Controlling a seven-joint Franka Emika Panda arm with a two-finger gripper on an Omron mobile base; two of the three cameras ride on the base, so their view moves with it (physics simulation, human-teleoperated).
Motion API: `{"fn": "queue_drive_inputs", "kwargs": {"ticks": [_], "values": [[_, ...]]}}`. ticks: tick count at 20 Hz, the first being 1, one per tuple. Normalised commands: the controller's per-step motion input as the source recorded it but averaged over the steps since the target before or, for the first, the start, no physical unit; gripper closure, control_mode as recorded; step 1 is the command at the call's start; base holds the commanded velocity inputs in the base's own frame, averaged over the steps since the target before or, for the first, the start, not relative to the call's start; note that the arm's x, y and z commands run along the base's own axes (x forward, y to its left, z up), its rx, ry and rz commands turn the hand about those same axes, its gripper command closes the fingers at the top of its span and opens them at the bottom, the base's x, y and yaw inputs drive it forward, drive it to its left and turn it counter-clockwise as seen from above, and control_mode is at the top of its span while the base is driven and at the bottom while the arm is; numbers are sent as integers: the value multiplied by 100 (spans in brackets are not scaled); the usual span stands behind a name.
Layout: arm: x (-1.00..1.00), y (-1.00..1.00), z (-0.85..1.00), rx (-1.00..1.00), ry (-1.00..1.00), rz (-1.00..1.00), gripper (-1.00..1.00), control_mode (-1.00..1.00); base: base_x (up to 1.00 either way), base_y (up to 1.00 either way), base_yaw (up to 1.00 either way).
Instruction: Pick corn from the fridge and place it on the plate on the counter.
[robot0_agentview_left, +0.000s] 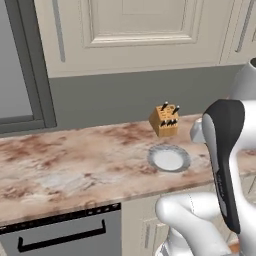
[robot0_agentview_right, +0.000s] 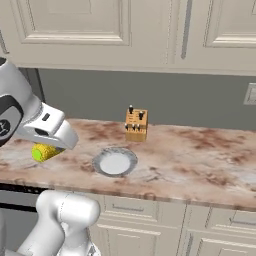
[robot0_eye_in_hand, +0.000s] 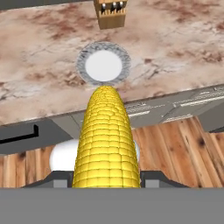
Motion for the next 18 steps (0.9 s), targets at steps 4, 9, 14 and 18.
{"fn": "queue_drive_inputs", "kwargs": {"ticks": [4, 9, 14, 18], "values": [[0, 0, 0, 0, 0, 0, 100, 100, 23, -33, 12], [0, 0, 0, 0, 0, 0, 100, 100, 47, -2, 2], [0, 0, 0, 0, 0, 0, 100, 100, 54, -1, 0], [42, 0, -60, 2, 2, 0, 100, -100, 0, 0, 0]]}}
